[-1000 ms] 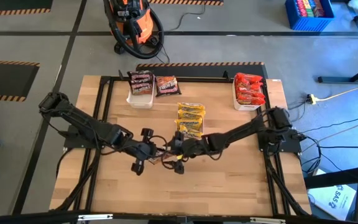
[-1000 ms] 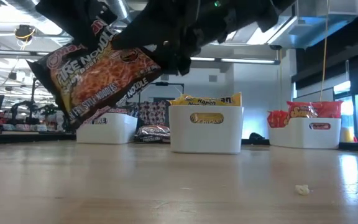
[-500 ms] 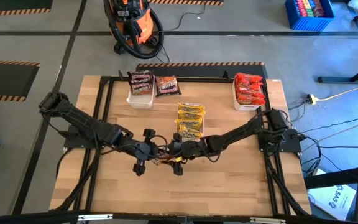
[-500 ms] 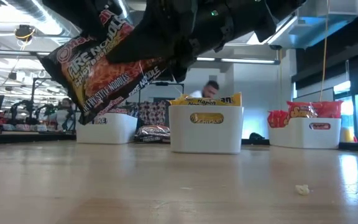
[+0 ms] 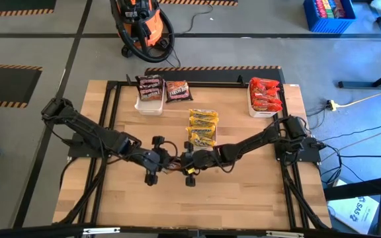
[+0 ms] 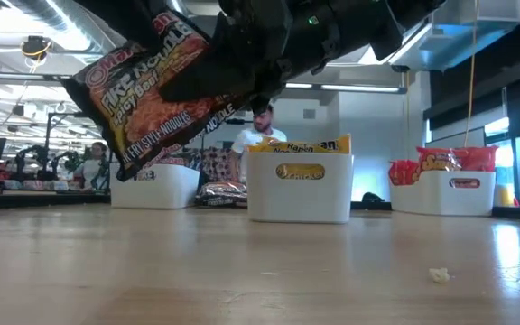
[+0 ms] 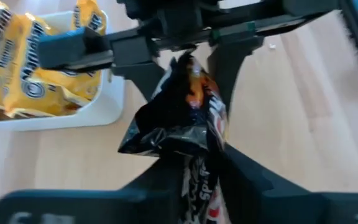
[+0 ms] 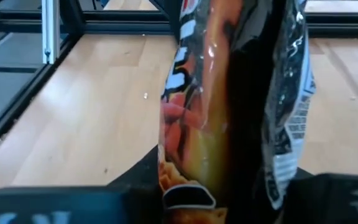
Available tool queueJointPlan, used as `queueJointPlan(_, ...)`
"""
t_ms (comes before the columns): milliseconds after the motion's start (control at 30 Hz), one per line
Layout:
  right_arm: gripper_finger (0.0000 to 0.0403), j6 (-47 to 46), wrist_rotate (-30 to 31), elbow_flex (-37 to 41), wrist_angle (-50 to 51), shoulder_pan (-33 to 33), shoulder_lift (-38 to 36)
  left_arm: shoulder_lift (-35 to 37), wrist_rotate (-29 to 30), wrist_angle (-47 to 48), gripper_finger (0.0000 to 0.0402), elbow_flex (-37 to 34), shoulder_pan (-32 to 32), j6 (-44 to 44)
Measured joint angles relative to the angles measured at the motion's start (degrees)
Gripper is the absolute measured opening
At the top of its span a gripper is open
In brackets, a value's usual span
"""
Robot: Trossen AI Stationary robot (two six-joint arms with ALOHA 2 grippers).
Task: Sort Maruchan noodles
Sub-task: Put the black noodle pack into the white left bin
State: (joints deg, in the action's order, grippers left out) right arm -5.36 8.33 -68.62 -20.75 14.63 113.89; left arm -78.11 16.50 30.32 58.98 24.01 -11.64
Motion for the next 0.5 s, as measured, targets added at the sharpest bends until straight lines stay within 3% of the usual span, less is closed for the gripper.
queueJointPlan(100, 0.0116, 1.9, 1.7, 0.0, 0.2, 0.6, 0.0, 0.1, -1.6, 0.1, 0.0125, 0.0, 0.0, -1.8)
queueJointPlan(267, 0.0112, 6.1, 10.0, 0.0, 1.4, 1.6, -0.2, 1.6, -1.2, 0.9, 0.0183, 0.0, -0.5, -3.6)
queueJointPlan(500, 0.0112, 7.1, 10.8, 0.0, 1.5, 2.7, -0.7, 6.5, -0.4, 4.8, 0.0203, 0.0, -1.2, -6.2)
